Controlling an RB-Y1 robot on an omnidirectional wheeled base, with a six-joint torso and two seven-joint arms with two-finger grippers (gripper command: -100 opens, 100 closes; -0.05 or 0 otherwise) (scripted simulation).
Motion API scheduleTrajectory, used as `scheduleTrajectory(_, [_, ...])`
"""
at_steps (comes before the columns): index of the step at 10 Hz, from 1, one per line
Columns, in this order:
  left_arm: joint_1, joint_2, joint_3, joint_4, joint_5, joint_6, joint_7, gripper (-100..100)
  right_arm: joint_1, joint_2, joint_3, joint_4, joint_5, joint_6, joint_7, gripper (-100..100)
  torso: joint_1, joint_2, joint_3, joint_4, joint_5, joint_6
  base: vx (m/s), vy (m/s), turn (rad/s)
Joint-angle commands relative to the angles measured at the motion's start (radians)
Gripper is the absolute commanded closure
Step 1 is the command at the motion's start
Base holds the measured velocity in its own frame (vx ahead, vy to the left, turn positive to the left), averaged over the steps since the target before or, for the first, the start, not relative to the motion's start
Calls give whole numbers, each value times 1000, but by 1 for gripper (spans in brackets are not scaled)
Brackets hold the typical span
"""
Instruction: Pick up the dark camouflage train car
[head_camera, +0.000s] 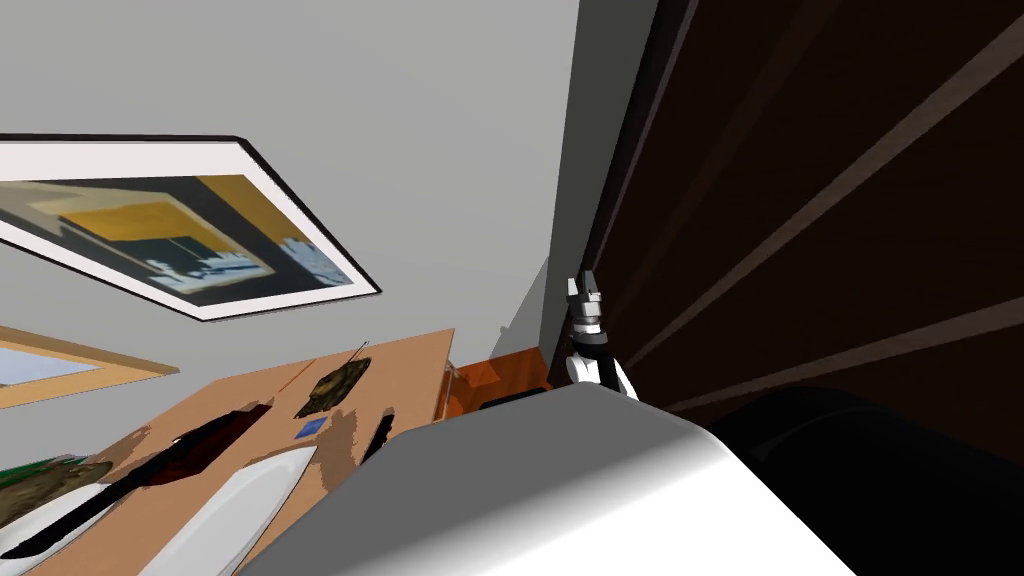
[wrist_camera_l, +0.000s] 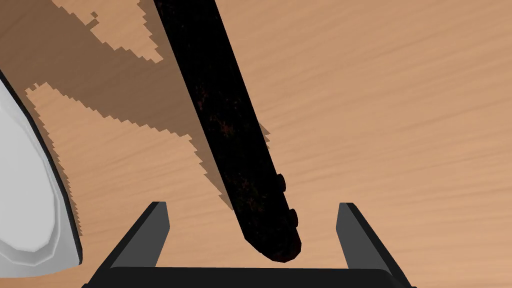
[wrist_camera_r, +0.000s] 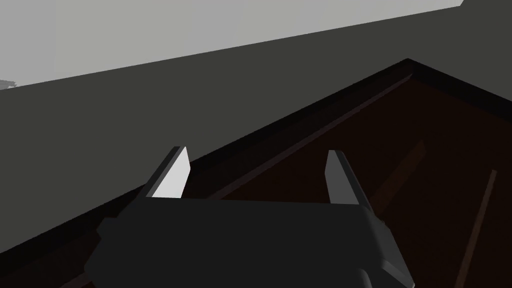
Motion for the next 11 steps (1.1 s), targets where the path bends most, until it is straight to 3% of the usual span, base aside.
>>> scheduleTrajectory(1, [5,-5,5,12,50,44,8,-100,0,0,0,0,0,0,0,0,0,0,0,0,0,0,133,79,12])
scheduleTrajectory(2, [5,-5,5,12,58,44,8,-100,0,0,0,0,0,0,0,0,0,3,2,1,0,0,92,45,4])
scheduleTrajectory(5, [10,-7,4,56,161,115,10,-100,0,0,0,0,0,0,0,0,-1,2,2,1,0,0,170,66,8])
scheduleTrajectory(8, [12,1,1,74,224,147,9,-100,0,0,0,0,0,0,0,0,-2,5,3,1,-1,0,116,53,-6])
scheduleTrajectory(10, [12,12,-5,87,261,170,8,-100,0,0,0,0,0,0,0,0,-2,6,4,1,0,0,110,66,-17])
scheduleTrajectory(11, [13,8,-3,81,248,161,9,-100,0,0,0,0,0,0,0,0,-1,6,4,1,0,0,50,37,-11])
